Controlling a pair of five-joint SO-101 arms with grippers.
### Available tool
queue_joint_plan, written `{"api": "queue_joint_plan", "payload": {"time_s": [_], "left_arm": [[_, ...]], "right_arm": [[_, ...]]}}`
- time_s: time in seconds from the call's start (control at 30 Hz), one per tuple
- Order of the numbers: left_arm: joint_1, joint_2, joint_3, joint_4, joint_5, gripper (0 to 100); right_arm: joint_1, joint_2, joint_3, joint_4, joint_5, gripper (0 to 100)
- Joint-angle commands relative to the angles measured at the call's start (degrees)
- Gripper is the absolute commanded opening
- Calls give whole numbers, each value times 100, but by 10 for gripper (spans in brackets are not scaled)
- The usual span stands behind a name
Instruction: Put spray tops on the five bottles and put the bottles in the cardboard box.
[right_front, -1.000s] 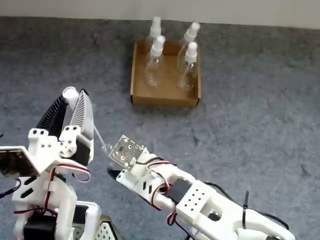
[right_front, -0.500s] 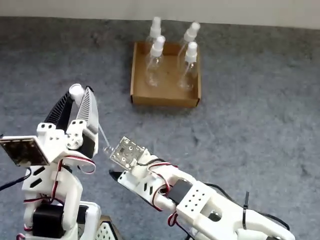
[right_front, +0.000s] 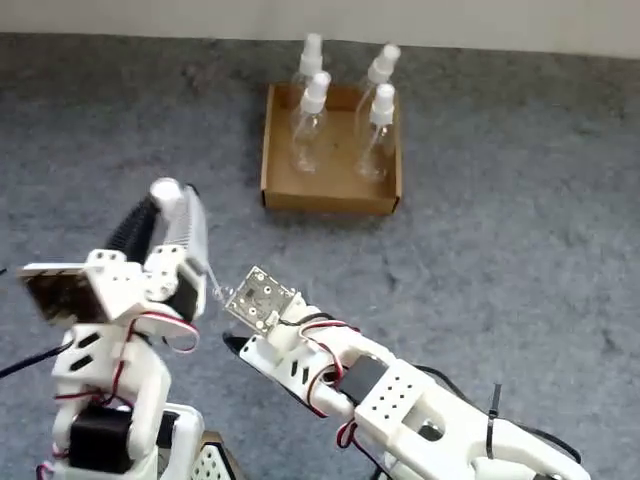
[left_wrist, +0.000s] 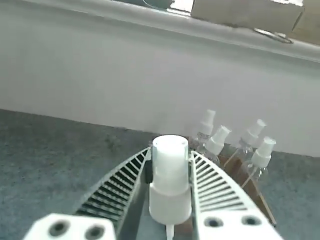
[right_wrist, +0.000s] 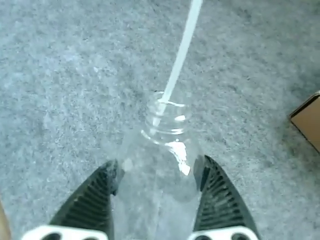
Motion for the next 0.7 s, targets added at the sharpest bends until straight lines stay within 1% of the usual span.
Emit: {"api": "queue_joint_plan", "payload": {"time_s": [0.0,0.13,0.33,0.4,0.5,0.6,0.67], "left_arm": [[286,40,66,-18,18,4],[277,-4,75,-9,18,4],[312,40,101,9,18,4],[321,40,101,9,26,4],[338,40,101,9,26,4],[716,40,110,18,18,4],[1024,40,171,53,-202,4]], "right_arm": [[57,-171,-127,-145,-53,4],[84,-453,-110,-145,-53,4],[110,-1798,-40,-101,-62,4],[233,-2202,163,-101,-105,4],[620,-2563,338,-110,-466,4],[919,-2598,347,-110,-633,4],[945,-2607,347,-110,-651,4]]}}
